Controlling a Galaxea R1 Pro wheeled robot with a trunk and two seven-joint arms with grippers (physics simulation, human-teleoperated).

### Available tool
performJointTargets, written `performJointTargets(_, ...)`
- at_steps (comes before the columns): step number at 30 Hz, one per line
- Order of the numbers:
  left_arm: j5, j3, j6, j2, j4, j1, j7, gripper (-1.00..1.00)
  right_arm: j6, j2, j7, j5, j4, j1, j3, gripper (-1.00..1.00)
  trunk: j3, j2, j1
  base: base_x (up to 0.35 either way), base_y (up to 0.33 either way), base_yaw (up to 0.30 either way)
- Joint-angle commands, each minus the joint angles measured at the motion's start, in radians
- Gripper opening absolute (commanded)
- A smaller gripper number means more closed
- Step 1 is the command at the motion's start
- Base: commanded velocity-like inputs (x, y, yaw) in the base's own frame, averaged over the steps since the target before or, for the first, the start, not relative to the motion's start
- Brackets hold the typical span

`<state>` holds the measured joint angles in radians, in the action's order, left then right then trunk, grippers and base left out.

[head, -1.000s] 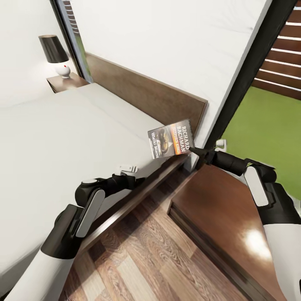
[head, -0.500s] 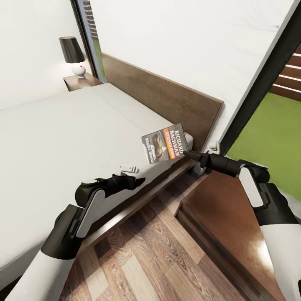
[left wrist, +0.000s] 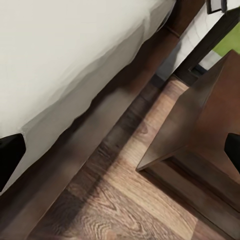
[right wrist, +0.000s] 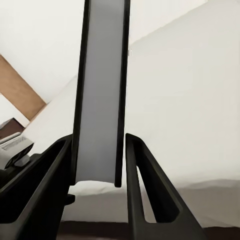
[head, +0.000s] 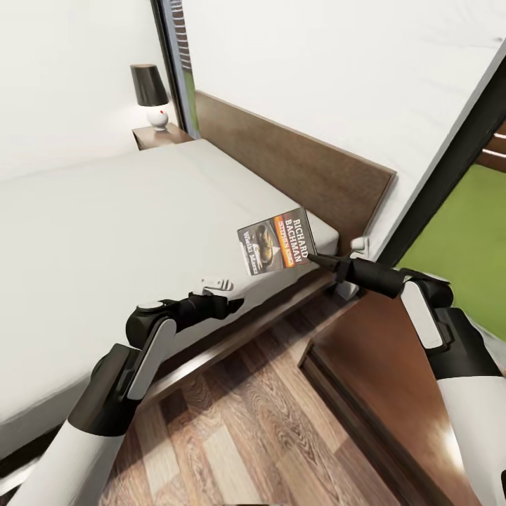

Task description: In the bedroom, move the book from the bed onto either nightstand, and place the two sandals side by side next to the bed.

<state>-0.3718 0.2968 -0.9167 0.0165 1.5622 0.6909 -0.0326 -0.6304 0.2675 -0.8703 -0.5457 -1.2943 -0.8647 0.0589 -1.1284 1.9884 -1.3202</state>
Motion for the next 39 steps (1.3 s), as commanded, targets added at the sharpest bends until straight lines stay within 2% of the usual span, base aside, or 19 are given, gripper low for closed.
performJointTargets(1, 0.004, 0.001, -0.004, 0.000, 0.001, 0.001, -0.004, 1.00, -0.006, 0.001, 0.002, -0.008, 0.000, 0.000, 0.001, -1.00, -0.003, 0.008, -0.004, -0.005, -0.069, 0.183)
performJointTargets(39, 0.004, 0.001, -0.004, 0.001, 0.002, 0.001, -0.004, 1.00, -0.006, 0.001, 0.002, -0.008, 0.000, 0.000, 0.000, -1.00, -0.072, 0.274, -0.149, 0.000, -0.003, 0.183)
